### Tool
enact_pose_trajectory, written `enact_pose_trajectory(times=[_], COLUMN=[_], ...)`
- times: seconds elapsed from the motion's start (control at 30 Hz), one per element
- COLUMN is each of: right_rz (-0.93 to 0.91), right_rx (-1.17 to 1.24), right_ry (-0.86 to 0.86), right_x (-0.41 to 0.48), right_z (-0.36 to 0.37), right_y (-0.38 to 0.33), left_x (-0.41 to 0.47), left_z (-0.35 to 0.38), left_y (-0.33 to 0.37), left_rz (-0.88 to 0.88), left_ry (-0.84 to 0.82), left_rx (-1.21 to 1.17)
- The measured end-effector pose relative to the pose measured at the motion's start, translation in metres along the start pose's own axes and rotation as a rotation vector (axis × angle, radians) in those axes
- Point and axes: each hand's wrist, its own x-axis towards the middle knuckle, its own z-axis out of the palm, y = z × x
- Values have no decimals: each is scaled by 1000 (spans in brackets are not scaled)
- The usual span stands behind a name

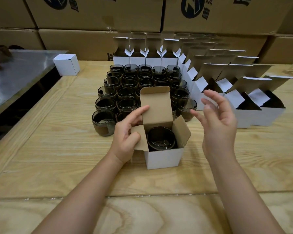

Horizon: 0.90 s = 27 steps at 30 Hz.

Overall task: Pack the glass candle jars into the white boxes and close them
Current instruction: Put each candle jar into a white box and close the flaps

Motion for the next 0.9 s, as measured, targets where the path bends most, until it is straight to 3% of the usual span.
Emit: enact_pose_trajectory(times=[0.17,0.33,0.43,0.6,0.9], right_rz=[143,226,254,225,251], right_rx=[3,-220,-177,-170,-89], right_ry=[-239,-408,-395,-385,-370], right_x=[-9,-23,-23,-26,-28], right_z=[-5,6,7,10,12], right_y=[22,29,29,29,33], left_x=[0,0,0,-4,0], left_z=[1,2,7,32,33], left_y=[1,0,-1,9,13], left_rz=[20,5,-16,-93,-204], left_ry=[3,21,72,291,144], left_rx=[-11,-31,-81,-224,-279])
